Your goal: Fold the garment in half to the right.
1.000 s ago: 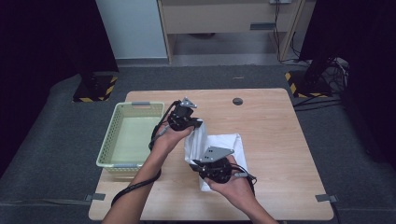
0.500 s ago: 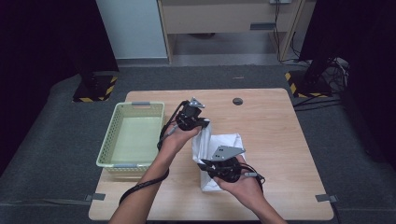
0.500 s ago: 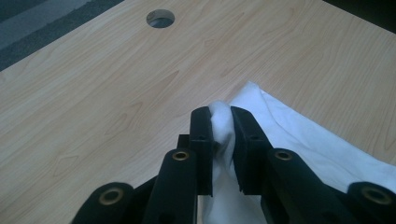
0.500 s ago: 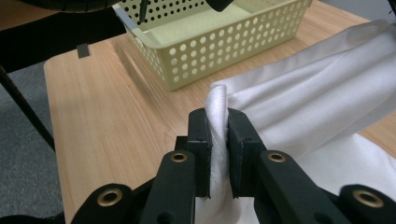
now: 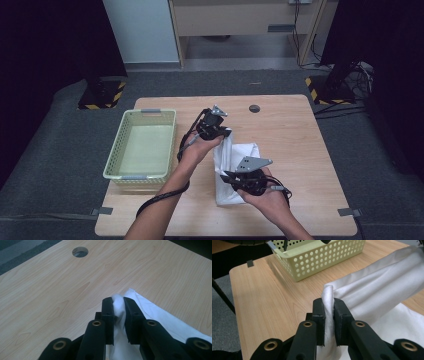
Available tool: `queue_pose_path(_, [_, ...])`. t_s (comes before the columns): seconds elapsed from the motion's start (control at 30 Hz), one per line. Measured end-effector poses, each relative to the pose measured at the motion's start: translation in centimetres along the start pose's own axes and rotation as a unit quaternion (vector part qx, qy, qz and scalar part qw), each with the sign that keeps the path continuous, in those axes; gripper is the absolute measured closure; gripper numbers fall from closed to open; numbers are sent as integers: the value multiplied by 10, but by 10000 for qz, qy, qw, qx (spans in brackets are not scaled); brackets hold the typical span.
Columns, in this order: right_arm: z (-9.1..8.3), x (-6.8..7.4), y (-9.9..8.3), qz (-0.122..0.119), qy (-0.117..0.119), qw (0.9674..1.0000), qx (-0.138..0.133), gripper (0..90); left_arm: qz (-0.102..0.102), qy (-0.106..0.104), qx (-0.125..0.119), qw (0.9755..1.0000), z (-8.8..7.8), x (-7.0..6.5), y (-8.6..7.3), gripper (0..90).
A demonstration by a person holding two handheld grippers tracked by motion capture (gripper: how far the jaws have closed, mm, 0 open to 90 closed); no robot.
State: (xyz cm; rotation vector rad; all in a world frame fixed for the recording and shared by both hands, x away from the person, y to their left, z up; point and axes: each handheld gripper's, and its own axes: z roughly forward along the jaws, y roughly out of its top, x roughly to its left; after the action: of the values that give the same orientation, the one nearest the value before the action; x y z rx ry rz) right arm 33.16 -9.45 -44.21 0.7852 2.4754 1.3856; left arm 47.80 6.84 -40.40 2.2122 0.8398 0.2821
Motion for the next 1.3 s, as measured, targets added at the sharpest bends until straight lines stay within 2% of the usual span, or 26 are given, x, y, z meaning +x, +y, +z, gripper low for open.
queue_pose_path(0.6, [-5,-14,-18,123,-18,9999,104,812,60,-52,92,9999,17,-4,2,799])
queue_pose_path(0.73, [-6,-17,-22,159,-24,9998,139,812,71,-12,156,9999,21,-6,4,799])
queue_pose_path(0.97, [-6,-23,-30,257,-35,9994,212,811,4,-57,194,9998,31,-7,2,799])
queue_pose_path(1.3, [-7,-26,-36,319,-63,9991,257,810,13,-85,239,9997,42,-10,1,798])
